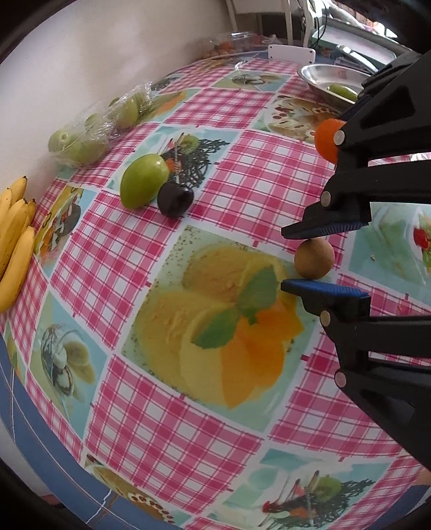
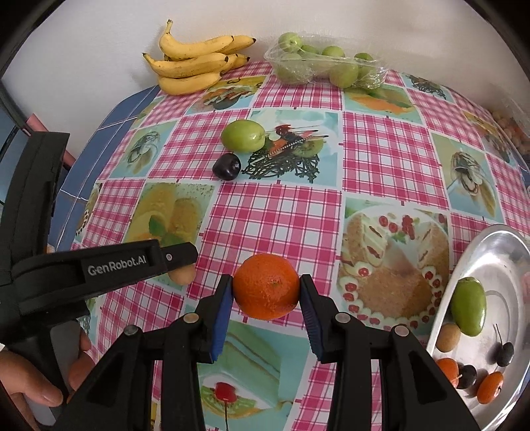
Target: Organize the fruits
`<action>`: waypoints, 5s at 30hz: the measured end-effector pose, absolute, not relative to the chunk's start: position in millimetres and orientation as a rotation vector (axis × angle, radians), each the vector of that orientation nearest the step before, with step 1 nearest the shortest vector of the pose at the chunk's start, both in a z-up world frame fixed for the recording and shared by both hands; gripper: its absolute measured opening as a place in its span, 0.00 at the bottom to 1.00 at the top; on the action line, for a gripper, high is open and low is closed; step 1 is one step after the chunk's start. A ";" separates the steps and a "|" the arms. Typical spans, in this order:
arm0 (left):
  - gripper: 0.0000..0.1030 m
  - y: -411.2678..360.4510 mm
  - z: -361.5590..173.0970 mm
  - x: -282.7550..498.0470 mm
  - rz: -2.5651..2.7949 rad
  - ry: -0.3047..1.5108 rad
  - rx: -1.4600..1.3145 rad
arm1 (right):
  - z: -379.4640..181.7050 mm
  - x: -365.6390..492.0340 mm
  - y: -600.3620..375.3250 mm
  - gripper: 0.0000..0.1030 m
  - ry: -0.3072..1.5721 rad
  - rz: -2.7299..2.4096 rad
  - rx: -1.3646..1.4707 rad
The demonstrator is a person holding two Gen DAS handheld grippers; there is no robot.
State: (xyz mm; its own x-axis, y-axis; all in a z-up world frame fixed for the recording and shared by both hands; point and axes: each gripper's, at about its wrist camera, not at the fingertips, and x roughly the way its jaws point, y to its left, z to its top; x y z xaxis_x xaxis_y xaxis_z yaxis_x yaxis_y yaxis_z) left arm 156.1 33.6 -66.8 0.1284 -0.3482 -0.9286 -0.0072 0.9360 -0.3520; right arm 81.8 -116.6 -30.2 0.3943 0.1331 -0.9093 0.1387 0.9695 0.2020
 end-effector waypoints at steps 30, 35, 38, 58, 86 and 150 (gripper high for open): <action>0.27 4.6 -51.1 139.0 -0.212 1.375 -0.267 | -2.8 57.0 -151.4 0.40 1.104 -0.019 0.305; 0.27 -17.8 -44.1 129.3 -0.230 1.359 -0.249 | 0.1 49.2 -171.1 0.40 1.092 -0.047 0.325; 0.28 -33.3 -37.3 124.2 -0.257 1.340 -0.230 | 2.0 43.6 -187.6 0.40 1.085 -0.078 0.338; 0.27 -143.4 -14.0 65.9 -0.465 1.284 -0.051 | -9.5 -25.7 -325.4 0.41 1.048 -0.353 0.607; 0.29 -219.0 -32.7 26.6 -0.635 1.295 0.092 | -33.0 -41.0 -351.6 0.41 1.103 -0.403 0.646; 1.00 -134.3 -37.1 79.4 -0.264 1.242 0.073 | -25.2 -33.1 -339.1 0.99 1.094 -0.427 0.551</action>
State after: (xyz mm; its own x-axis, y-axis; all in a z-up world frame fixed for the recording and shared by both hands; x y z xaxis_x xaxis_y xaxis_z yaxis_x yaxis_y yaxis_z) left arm 79.4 -134.3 -37.1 0.2967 -0.1594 -0.9416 0.2379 0.9672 -0.0887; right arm -33.1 -339.1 -25.2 0.4020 -0.0557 -0.9139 0.5787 0.7890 0.2064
